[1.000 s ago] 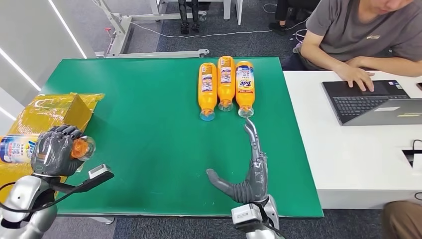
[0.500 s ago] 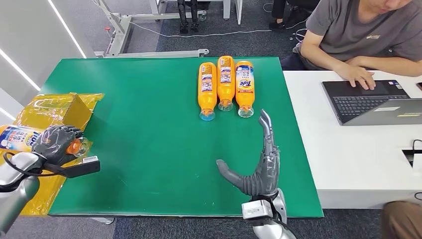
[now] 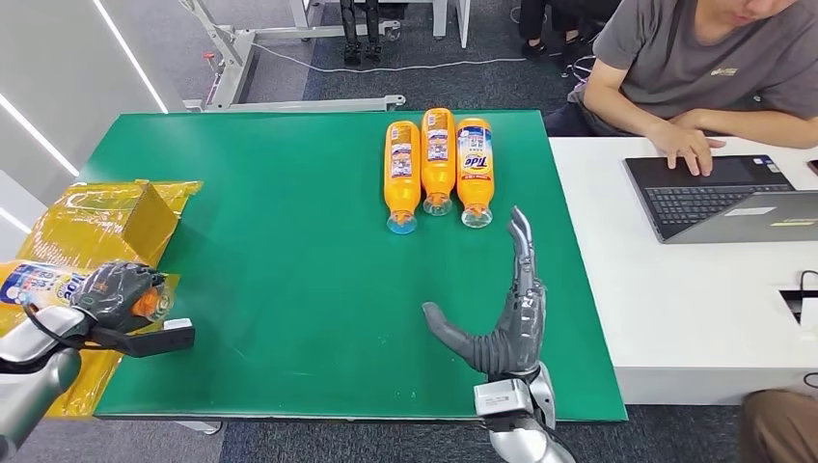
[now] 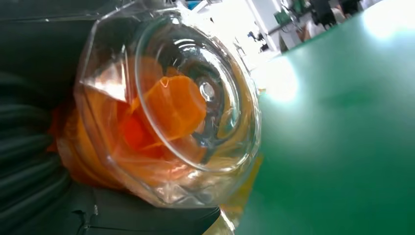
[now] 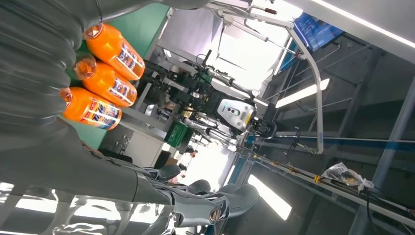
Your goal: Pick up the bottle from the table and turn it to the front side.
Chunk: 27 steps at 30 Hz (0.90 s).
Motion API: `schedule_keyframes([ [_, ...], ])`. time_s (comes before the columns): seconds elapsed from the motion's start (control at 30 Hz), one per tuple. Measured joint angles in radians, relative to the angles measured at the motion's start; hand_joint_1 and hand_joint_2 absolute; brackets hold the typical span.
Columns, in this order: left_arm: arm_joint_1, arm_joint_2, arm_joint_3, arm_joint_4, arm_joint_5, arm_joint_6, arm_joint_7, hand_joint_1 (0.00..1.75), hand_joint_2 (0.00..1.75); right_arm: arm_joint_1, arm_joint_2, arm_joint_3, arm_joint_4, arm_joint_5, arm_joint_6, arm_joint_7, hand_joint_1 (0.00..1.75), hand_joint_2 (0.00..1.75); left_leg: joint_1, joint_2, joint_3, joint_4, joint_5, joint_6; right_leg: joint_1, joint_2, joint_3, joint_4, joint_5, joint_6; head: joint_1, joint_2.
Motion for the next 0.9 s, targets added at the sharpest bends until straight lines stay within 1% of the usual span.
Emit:
schedule_keyframes([
  [0.17,-0.025,-0.045,-0.047,0.040,-0.015,-0.018,-0.015,1.75,1.75,-0.011,0.014,0.000,0.010,-0.004,0.000,0.000,0.00,1.75,0.000,-0.001,0.000,0.000,0.000,0.000,0.000,-0.001,0.000,0.000,0.000,0.000,0.000,0.000],
  [0.4,-0.116,-0.130,-0.103,0.112,-0.022,-0.024,-0.030,1.75,1.75,-0.026,0.026,0.001,0.027,-0.013,0.000,0.000,0.00,1.75,0.000,-0.001,0.000,0.001,0.000,0.000,0.000,-0.001,0.001,0.000,0.000,0.000,0.000,0.000],
  [0.57,-0.163,-0.177,-0.127,0.157,-0.027,-0.035,-0.029,1.75,1.75,-0.027,0.027,0.002,0.033,-0.009,0.001,0.000,0.00,1.75,0.000,-0.001,0.000,0.001,0.000,0.000,0.000,-0.001,0.000,0.000,0.000,0.000,0.000,0.000],
  [0.6,-0.173,-0.185,-0.130,0.169,-0.027,-0.053,-0.025,1.75,1.75,-0.026,0.027,0.002,0.034,-0.008,0.001,0.000,0.00,1.75,0.000,-0.001,0.000,0.001,0.000,0.000,0.000,-0.001,0.001,0.000,0.000,0.000,0.000,0.000],
  [0.73,-0.215,-0.207,-0.147,0.234,-0.018,-0.171,-0.002,1.75,1.75,-0.020,0.027,0.005,0.035,-0.012,0.000,0.000,0.00,1.75,0.000,0.000,0.000,0.000,0.000,0.000,0.000,0.000,0.000,0.000,0.001,0.000,0.000,0.000],
  [0.9,-0.239,-0.207,-0.165,0.294,-0.015,-0.218,0.012,1.75,1.75,-0.021,0.024,0.008,0.036,-0.027,0.000,0.000,0.00,1.75,0.000,0.001,0.000,0.000,0.000,0.000,0.000,0.001,0.000,0.001,0.001,0.000,0.000,0.000],
])
